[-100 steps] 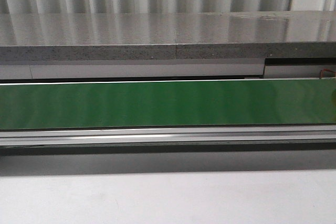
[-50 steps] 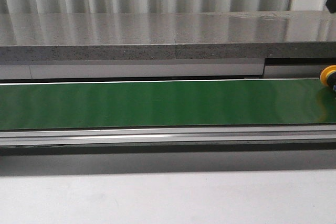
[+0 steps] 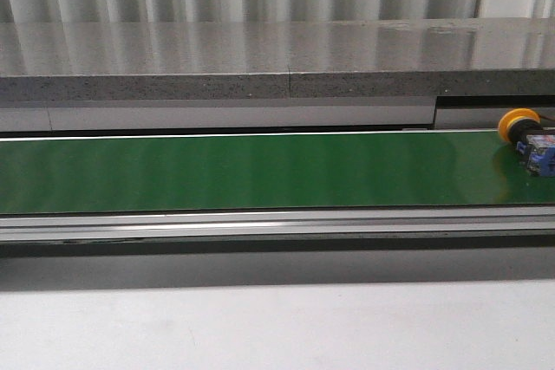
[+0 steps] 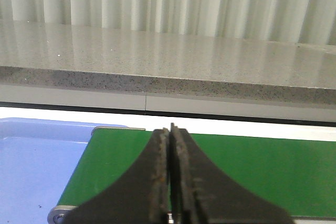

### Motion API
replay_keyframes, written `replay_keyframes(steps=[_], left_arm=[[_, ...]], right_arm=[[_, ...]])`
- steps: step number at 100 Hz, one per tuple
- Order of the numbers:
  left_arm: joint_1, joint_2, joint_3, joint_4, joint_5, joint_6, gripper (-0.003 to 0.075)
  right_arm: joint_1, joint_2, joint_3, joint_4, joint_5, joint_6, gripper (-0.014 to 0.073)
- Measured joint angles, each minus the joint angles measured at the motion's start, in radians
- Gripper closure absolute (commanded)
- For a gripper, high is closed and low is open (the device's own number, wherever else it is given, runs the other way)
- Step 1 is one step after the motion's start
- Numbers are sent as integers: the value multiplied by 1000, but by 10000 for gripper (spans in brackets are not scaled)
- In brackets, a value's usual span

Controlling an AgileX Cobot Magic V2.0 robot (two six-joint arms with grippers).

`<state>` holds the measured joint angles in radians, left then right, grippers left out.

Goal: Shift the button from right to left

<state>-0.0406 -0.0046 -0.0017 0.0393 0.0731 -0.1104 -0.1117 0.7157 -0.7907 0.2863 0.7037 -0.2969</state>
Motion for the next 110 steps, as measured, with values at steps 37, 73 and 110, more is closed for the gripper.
replay_keyframes(steps=[37, 73, 110], left_arm=[[0, 0, 0, 0, 0, 0, 740], [0, 0, 0, 0, 0, 0, 740], [0, 0, 0, 0, 0, 0, 740]], right_arm=[[0, -329, 169, -4, 57, 0, 13], [0, -366, 176, -6, 106, 0, 487], [0, -366, 176, -6, 84, 0, 661]])
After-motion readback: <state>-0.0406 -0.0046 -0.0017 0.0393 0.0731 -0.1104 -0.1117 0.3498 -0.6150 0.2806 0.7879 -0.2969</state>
